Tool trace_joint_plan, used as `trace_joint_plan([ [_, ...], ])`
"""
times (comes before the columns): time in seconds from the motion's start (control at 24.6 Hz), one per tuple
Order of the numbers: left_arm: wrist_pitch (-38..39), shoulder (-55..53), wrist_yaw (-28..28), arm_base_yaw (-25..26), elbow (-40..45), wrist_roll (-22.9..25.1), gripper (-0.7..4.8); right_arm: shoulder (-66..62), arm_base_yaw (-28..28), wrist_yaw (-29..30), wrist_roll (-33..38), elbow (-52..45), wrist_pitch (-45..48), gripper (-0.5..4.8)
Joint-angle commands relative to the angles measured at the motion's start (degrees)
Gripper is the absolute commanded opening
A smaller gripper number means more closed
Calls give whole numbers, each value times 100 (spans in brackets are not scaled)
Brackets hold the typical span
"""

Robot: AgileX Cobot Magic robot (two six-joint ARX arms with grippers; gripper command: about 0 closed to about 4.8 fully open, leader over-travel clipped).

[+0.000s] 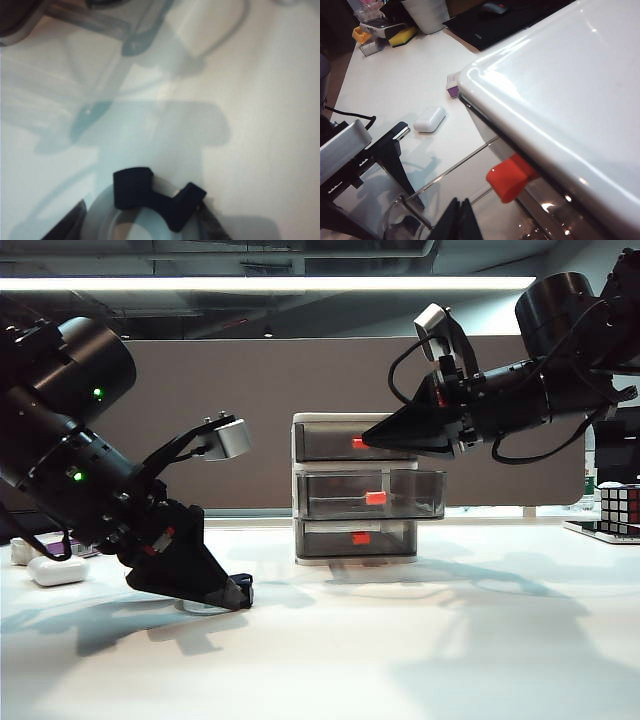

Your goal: Open the second layer of the drawer on the table, pick up the transparent tape on the table and put it in, and finally close the drawer.

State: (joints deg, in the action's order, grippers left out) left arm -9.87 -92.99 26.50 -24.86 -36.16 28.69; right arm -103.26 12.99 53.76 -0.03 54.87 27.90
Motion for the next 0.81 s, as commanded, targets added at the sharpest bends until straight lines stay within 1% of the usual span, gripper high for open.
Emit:
trace_joint_plan([
  [0.04, 339, -26, 7, 4, 22, -20, 76, 26, 7, 22, -2, 28, 22, -5],
  [0.12, 328, -24, 59, 2, 22, -22, 74, 26, 7, 22, -2, 28, 20, -5],
  [0.2, 289, -17, 50, 4, 22, -131, 56, 26, 7, 22, -2, 28, 17, -5],
  [0.28, 293, 24, 17, 4, 22, -181, 56, 26, 7, 22, 0, 26, 4, -5],
  [0.41, 302, 448, -205, -2, 22, -258, 56, 26, 7, 20, -2, 26, -98, -5],
  [0.49, 339, 874, -227, -2, 20, -260, 56, 26, 7, 22, -2, 28, -109, -5],
  [0.65, 350, 1666, -181, -7, -50, -555, 56, 26, 7, 20, -2, 28, -107, -5],
  [0.77, 417, 1768, -46, -44, -356, -560, 56, 26, 9, 20, -2, 28, -109, -5],
  [0.81, 417, 1762, -98, -160, -531, -555, 56, 26, 9, 20, -2, 28, -107, -5],
])
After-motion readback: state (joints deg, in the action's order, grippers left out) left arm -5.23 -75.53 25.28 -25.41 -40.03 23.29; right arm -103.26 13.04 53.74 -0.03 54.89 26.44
